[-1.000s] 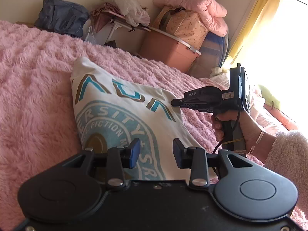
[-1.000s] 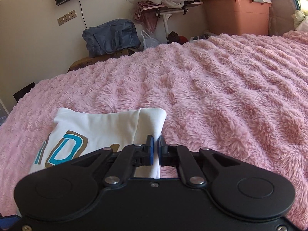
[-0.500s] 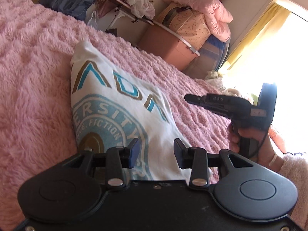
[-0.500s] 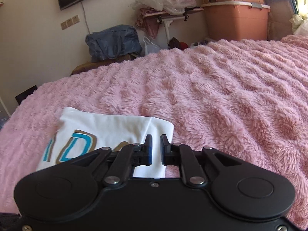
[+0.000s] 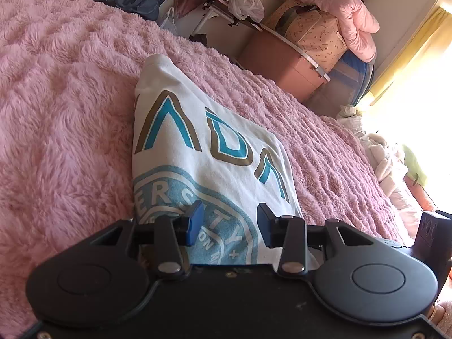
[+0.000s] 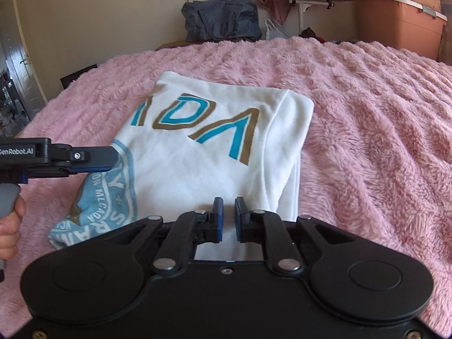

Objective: Fold small clothes

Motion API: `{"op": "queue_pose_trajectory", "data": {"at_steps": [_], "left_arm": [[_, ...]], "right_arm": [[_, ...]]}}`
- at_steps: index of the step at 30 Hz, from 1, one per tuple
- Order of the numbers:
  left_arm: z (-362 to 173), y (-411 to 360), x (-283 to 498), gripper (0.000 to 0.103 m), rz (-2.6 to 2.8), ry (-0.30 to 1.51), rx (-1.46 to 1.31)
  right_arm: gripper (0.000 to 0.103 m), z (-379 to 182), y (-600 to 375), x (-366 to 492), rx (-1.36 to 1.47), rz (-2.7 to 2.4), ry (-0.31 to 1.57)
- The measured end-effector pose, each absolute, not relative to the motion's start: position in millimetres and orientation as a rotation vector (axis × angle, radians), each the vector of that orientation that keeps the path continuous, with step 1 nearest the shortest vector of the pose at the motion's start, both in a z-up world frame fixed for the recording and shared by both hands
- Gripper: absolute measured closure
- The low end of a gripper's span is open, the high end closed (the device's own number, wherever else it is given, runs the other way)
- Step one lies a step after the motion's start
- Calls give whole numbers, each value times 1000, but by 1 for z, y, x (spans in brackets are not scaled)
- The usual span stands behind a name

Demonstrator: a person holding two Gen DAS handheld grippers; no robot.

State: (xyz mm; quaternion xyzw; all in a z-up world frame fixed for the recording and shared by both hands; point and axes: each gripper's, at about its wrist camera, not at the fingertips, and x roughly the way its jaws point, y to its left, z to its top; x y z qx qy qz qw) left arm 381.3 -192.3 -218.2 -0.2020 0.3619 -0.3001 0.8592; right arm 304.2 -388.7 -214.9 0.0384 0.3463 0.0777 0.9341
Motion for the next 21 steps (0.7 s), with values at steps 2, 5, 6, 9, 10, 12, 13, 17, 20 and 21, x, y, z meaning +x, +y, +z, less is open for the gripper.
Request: {"op": "queue_pose_trajectory", "data": {"at_steps": [2, 5, 6, 9, 10, 12, 13, 17, 20, 21], "left_arm": [[-222, -201, 382, 60, -622, 762, -378], [-221, -212, 376, 60, -604, 744, -298], [-220, -215, 375, 59, -597, 743, -281], [-214, -217, 375, 58, -585, 751, -275], [-213, -217, 376, 58, -583, 757, -276], [-208, -216, 375, 58, -580, 757, -274], [-204, -214, 373, 58, -578, 749, -275], [-187, -193, 347, 57, -562, 695, -266], [-191, -168, 318, 56, -531, 674, -226], [-195, -161, 310, 56, -520, 678, -209]], "right_arm": [[97, -219, -396, 306, 102, 124, 720], [98, -221, -402, 306, 129, 113, 729], [98, -220, -402, 305, 117, 108, 730], [97, -212, -397, 296, 108, 91, 721], [96, -208, -396, 291, 112, 87, 708], [86, -199, -392, 275, 97, 75, 678], [83, -195, -389, 267, 74, 63, 663], [76, -187, -378, 234, -75, 14, 624], [76, -187, -373, 216, -181, -2, 629], [76, -188, -372, 210, -226, 1, 640]]}}
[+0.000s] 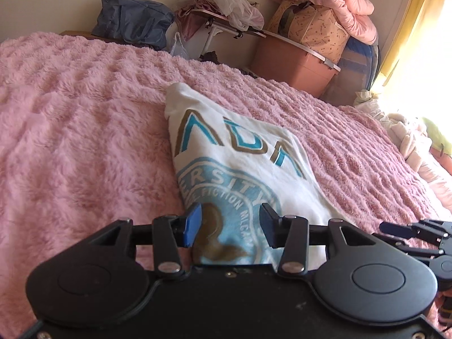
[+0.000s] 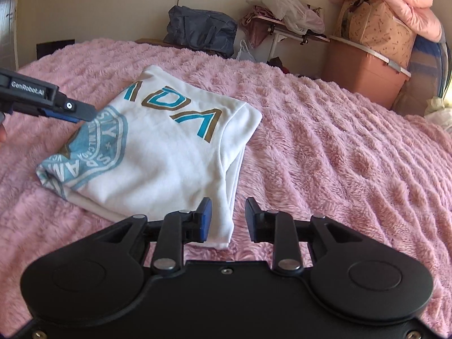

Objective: Fold small clothes

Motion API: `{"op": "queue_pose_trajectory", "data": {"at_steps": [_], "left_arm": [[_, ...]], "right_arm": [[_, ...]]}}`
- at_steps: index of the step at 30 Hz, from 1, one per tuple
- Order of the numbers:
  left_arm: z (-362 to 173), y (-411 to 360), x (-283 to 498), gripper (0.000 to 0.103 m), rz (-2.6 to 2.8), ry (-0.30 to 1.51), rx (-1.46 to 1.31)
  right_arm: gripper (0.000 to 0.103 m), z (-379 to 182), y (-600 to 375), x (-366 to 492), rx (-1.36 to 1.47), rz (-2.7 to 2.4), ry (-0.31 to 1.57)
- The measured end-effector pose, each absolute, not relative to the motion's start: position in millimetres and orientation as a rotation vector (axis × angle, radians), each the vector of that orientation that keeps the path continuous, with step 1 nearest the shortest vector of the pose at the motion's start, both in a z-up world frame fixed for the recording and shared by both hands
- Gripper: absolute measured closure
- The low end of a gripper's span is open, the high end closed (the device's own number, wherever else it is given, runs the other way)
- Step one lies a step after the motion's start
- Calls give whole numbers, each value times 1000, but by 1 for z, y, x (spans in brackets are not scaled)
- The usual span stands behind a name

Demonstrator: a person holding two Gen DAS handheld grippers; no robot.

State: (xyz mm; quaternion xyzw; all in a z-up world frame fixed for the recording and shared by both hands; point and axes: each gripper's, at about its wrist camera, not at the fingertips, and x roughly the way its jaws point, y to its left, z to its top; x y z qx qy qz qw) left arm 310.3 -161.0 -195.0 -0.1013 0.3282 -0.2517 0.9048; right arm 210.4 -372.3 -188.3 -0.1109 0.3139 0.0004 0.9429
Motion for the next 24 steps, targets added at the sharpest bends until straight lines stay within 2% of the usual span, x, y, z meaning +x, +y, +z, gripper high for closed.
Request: {"op": "queue_pose_trajectory", "data": {"at_steps": [7, 15, 24], "left_arm": [[-220, -151, 274, 56, -526, 697, -71], [-220, -168, 262, 56, -570, 686, -8], [-236, -175, 269, 56, -558, 730, 33]], "right_arm": [[74, -204, -356, 197, -514, 7, 666], [72, -220, -329, 185, -843, 36, 618], [72, -237, -319, 199, -1005, 47, 621]]}}
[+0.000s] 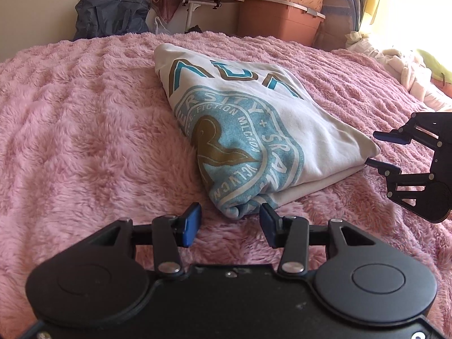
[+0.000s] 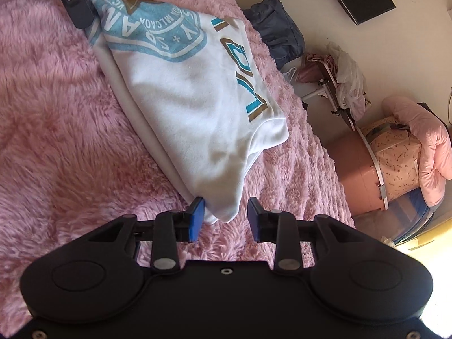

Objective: Fold small clothes

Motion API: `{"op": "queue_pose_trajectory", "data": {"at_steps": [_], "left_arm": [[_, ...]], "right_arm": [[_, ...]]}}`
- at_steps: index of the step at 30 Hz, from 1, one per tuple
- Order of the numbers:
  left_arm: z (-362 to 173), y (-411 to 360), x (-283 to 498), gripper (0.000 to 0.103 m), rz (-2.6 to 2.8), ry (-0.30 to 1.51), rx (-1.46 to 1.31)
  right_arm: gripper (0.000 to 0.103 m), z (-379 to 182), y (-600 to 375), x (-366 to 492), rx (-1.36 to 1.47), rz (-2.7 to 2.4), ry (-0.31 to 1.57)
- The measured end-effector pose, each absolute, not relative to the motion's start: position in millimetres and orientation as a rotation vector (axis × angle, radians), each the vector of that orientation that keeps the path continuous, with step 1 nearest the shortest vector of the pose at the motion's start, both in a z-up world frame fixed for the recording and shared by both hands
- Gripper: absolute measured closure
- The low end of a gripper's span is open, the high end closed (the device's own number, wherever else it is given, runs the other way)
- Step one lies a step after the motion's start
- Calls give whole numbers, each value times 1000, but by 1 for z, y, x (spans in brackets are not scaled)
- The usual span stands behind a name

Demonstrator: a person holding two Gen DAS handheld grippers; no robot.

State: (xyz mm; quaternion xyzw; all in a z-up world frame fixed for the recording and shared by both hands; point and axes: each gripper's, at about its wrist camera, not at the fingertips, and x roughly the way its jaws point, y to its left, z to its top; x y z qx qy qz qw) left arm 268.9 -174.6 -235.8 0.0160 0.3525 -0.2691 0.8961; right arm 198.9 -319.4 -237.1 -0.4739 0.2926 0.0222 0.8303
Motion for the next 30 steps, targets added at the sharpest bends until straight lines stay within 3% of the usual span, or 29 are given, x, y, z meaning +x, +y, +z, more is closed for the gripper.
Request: {"op": "queue_pose_trajectory", "data": {"at_steps": [11, 13, 14, 15, 23, 30], "left_arm": [[-228, -183, 267, 56, -515, 641, 82], [-228, -186, 271, 63, -528, 659, 81], [-229, -187, 274, 73, -539, 671, 79], [-229, -188, 275, 83, -539, 674, 79], [-201, -186, 263, 101, -579, 670, 139], [-242, -203, 269, 101, -529, 780, 333]], "right_arm": [[72, -244, -309, 190, -1081, 71, 580], [72, -242, -307, 190, -1064, 85, 572], [79, -241, -306, 190, -1056, 92, 570], [100, -240, -306, 192, -1044, 97, 581], [101, -214, -321, 192, -888, 65, 596], [101, -225, -332, 196, -842, 89, 647]]}}
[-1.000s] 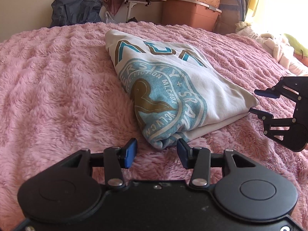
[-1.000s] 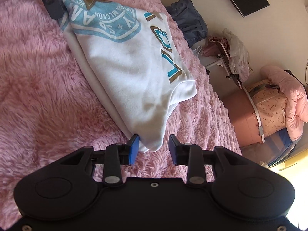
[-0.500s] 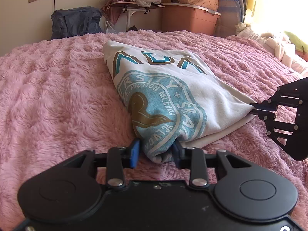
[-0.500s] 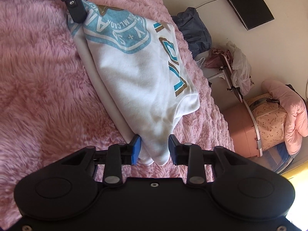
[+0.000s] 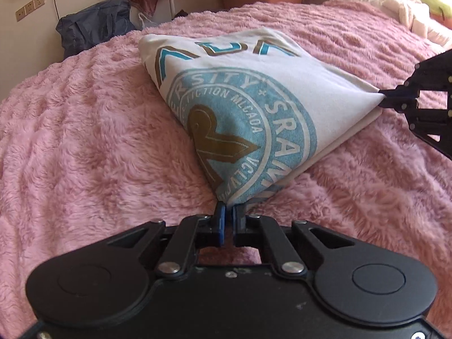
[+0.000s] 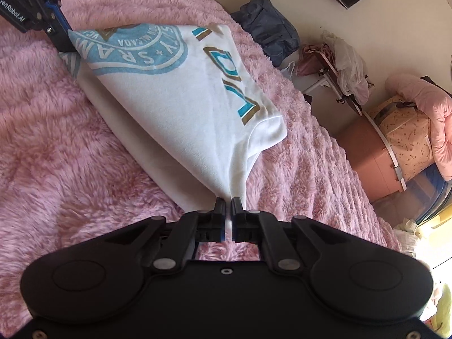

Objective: Fold small clothes

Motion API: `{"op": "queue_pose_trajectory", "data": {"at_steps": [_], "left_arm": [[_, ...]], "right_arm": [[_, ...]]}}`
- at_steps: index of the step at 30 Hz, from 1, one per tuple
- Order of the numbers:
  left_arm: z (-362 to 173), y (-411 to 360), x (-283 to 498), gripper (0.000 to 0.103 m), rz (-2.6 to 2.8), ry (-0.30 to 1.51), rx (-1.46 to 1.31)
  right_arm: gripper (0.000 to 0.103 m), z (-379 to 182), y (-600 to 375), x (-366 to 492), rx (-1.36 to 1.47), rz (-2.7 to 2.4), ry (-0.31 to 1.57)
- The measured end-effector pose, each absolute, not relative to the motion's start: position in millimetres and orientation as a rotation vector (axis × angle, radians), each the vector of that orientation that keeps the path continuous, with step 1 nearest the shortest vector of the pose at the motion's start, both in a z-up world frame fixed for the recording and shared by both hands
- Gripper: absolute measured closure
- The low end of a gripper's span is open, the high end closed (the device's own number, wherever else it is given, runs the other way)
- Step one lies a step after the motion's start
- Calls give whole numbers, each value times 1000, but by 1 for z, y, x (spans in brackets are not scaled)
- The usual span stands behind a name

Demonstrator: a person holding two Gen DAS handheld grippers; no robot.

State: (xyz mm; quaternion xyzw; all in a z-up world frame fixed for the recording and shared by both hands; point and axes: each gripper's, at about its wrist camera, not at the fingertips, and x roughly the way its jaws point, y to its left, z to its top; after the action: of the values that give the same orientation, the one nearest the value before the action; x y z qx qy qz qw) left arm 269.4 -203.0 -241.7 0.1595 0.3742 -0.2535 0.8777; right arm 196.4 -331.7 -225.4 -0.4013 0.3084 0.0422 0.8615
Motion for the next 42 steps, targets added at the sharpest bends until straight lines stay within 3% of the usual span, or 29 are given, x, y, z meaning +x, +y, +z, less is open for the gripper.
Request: {"op": "queue_pose_trajectory", "data": {"at_steps": [5, 10, 16, 19, 20, 21, 24, 28, 37, 42], "left_arm": [[-230, -196, 267, 94, -554, 790, 337], [-196, -172, 256, 85, -606, 742, 288], [-168, -164, 291, 77, -671, 693, -30], [-182, -153, 326, 70, -651, 700, -260], [-192, -143, 342, 67, -638, 734, -385], [-202, -134, 355, 66, -633, 770, -497], [-236, -110, 387, 65, -623, 823, -772], [-268, -101, 416, 61, -663, 897, -940], [-286, -108, 453, 56, -752, 943, -944], [-292, -117, 471, 49, -832, 974, -934]], "right_arm": [[101, -245, -339, 204, -767, 88, 675], [96, -217, -357, 192, -610, 132, 628], [92, -176, -404, 207, -112, 243, 587], [73, -177, -416, 236, 68, 264, 608], [54, -180, -423, 247, 132, 283, 622], [47, -185, -431, 257, 212, 292, 635], [47, -202, -458, 283, 423, 316, 675], [47, -224, -485, 311, 569, 349, 726], [47, -264, -504, 350, 714, 387, 802], [42, -275, -512, 362, 790, 470, 807]]}}
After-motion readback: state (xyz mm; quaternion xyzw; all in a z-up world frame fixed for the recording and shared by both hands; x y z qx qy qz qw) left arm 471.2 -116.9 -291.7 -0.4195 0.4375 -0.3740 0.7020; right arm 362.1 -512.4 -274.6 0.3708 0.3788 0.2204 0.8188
